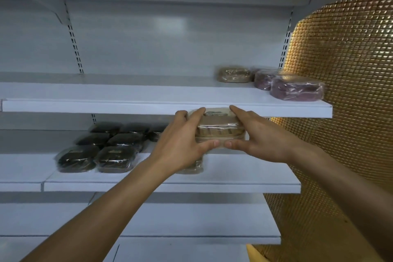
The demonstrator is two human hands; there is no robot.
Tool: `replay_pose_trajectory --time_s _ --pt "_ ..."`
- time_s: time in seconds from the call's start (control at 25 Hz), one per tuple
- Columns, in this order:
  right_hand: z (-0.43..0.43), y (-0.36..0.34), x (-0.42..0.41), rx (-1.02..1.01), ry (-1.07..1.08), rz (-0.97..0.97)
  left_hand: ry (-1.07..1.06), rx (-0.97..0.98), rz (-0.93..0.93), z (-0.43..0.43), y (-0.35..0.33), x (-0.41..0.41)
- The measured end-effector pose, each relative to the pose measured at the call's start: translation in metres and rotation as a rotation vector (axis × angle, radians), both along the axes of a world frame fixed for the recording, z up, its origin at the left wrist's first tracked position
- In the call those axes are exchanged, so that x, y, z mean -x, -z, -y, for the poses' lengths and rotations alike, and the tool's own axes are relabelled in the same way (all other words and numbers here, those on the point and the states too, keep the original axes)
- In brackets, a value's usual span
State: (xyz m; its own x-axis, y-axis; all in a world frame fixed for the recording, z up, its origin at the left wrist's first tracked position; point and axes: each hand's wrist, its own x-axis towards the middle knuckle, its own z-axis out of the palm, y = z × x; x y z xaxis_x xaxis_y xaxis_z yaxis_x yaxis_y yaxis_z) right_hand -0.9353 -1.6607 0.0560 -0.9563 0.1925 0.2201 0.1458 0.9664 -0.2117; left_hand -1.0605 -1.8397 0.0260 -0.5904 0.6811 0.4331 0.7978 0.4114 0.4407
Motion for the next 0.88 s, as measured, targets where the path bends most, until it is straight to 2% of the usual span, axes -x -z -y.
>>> replay_pose_trajectory --time_s 0.4,0.88 --pt "-0.037 0.071 0.004 0.068 0.073 0.119 0.05 0.105 0.177 -0.045 0.073 0.014" --pt "-0.112 0.179 0.033 0.121 0.125 0.234 0.055 0.295 0.26 -0.125 0.173 0.04"
